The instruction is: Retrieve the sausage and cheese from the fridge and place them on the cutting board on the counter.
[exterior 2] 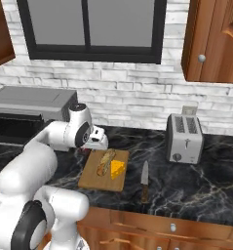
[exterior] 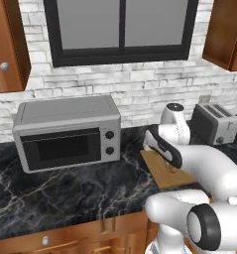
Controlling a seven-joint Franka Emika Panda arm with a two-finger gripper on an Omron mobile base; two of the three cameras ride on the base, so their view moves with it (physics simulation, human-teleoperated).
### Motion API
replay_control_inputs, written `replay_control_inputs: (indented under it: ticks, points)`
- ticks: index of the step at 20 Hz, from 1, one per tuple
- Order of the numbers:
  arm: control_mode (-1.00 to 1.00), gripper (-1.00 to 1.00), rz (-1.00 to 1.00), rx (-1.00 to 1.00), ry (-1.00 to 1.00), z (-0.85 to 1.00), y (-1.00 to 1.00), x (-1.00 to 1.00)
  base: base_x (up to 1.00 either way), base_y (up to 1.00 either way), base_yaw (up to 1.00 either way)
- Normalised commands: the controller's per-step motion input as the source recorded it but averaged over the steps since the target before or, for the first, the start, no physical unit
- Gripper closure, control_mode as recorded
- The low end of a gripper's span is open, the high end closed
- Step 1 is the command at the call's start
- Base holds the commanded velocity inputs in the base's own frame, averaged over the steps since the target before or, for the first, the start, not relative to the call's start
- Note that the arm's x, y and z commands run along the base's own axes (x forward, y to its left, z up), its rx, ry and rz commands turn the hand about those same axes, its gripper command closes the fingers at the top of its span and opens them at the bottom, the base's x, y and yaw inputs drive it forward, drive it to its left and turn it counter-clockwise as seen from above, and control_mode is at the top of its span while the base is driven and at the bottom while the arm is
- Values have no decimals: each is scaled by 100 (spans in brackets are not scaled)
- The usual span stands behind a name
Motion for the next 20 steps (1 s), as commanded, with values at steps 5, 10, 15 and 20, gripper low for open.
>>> replay_control_inputs:
  ticks: [5,10,15,20]
  points:
    - [-100,100,-2,0,14,-52,-18,36,0,0,0]
    - [-100,100,0,0,6,-46,-9,41,0,0,0]
    - [-100,100,0,0,8,-40,0,26,0,0,0]
    - [-100,-100,0,0,9,-32,-1,-4,0,0,0]
